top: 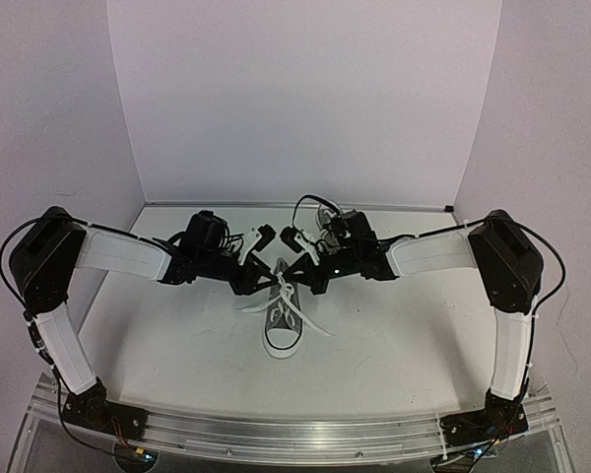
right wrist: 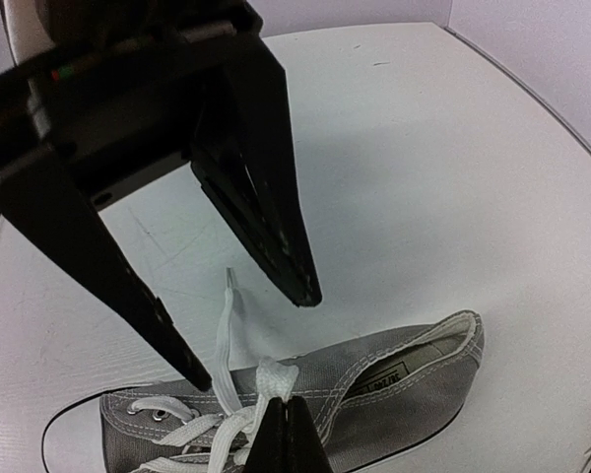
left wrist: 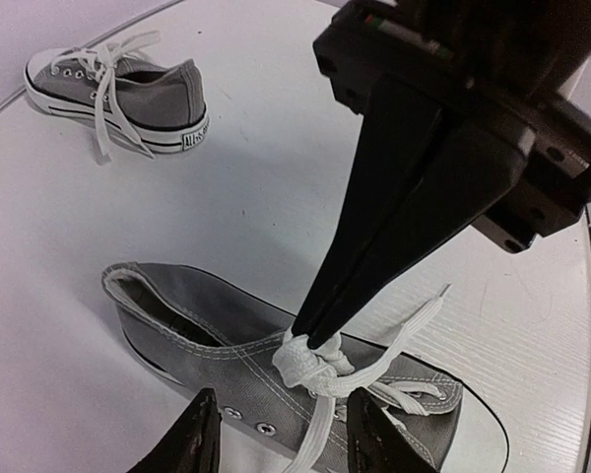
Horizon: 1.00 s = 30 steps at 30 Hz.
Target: Tie the shoes
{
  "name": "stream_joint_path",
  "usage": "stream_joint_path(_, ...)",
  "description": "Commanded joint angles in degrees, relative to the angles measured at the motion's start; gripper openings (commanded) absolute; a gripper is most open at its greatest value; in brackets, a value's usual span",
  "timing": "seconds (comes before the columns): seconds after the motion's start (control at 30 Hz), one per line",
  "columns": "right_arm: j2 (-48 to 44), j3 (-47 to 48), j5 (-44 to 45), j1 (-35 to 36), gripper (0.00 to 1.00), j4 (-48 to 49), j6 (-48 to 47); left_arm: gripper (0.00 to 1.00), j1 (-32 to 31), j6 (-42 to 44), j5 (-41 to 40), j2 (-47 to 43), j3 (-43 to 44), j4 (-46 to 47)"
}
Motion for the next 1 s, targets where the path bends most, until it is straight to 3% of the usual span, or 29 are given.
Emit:
stream_joint_path(0.0, -0.59, 0.35, -1.42, -0.08, 0.0, 2.12, 0.65, 0.41, 0.01, -0.56, 3.77, 1.95, 2.64, 3.43)
stream_joint_path(0.13, -0.49, 0.39, -1.76, 0.01, 0.0, 2.12, 0.66, 0.33, 0.02, -0.74, 4.31, 2.82, 2.79, 4.35)
stream_joint_path(0.3, -0.45, 0.3, -2.0, 0.08, 0.0, 2.12, 0.56, 0.32, 0.03, -1.44, 4.61, 3.95, 3.85, 5.09)
stream_joint_path(0.53, -0.89, -0.2, -1.59, 0.16, 0.01, 2.12, 0.4, 0.01, 0.04, -0.32, 3.98, 3.35, 4.59, 3.8)
stream_joint_path(0.67, -1.48, -0.9, 0.6, 0.17, 0.19, 2.08, 0.61, 0.0, 0.03, -0.04, 3.78, 1.1, 3.54, 2.31)
stream_joint_path(0.8, -1.98, -1.08, 2.2, 0.02, 0.31, 1.71, 1.59, 0.0, 0.01, -0.09, 2.33, 0.17, 2.68, 0.25)
stream_joint_path(0.97, -1.3, -0.47, 3.01, -0.63, 0.33, 0.33, 2.82, 0.0, 0.03, -1.03, 0.12, -0.58, 0.68, -0.27)
